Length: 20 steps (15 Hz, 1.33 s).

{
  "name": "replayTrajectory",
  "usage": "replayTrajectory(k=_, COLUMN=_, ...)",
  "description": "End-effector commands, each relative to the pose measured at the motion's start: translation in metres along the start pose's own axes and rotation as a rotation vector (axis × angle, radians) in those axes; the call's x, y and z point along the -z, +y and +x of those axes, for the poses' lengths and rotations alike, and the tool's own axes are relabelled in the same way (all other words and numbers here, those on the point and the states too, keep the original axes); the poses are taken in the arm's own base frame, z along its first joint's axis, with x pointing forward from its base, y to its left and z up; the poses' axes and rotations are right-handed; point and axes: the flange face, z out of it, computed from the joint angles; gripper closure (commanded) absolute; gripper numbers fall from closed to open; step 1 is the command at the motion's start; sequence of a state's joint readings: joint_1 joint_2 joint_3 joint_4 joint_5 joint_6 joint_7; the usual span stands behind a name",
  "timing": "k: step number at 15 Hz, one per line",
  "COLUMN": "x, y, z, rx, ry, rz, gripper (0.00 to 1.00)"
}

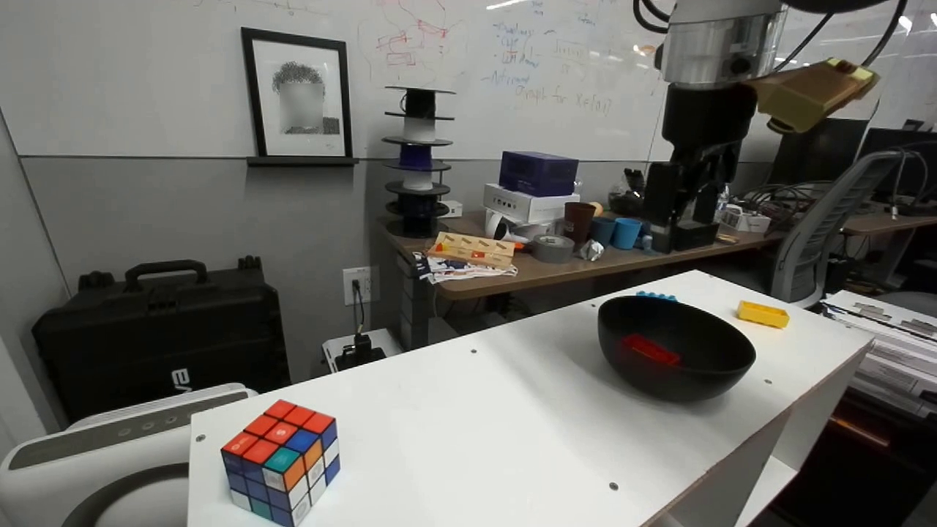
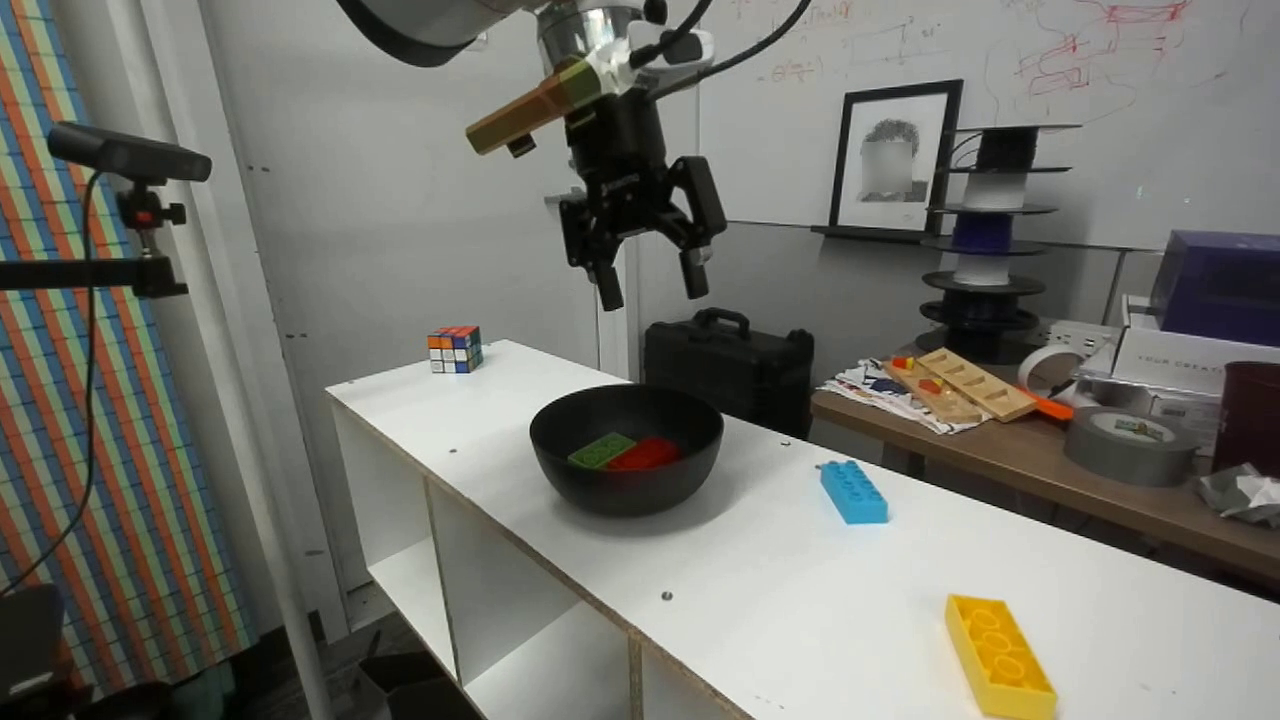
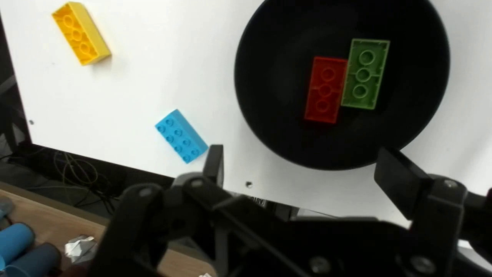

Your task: Put the green, orange, blue and yellow lego bricks in the black bowl respectively

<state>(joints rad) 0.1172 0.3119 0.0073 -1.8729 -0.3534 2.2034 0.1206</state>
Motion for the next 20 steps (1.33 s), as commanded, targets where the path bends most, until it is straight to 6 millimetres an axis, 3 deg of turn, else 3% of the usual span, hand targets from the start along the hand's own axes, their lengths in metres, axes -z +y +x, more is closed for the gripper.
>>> replayTrajectory(k=1, x=0.022, y=0.052, z=0.015, rx=-0.036, ry=0.057, rz=-0.027, gripper=0.0)
replayTrajectory(k=6, x=0.02, y=0.119, z=0.028, rx=0.045, ry=0.077, rz=-0.023, gripper=0.0)
replayTrajectory(k=11, x=-0.006, y=0.173, z=0.036, rx=0.281, ry=0.024, rz=0.048, gripper=0.0)
replayTrajectory(k=15, x=-0.051, y=0.203, z=0.039, rx=0.401, ry=-0.04, rz=0.01, gripper=0.0)
replayTrajectory(k=20, x=-0.122, y=0.199, z=0.039, rx=0.544, ry=-0.036, rz=0.006, gripper=0.0)
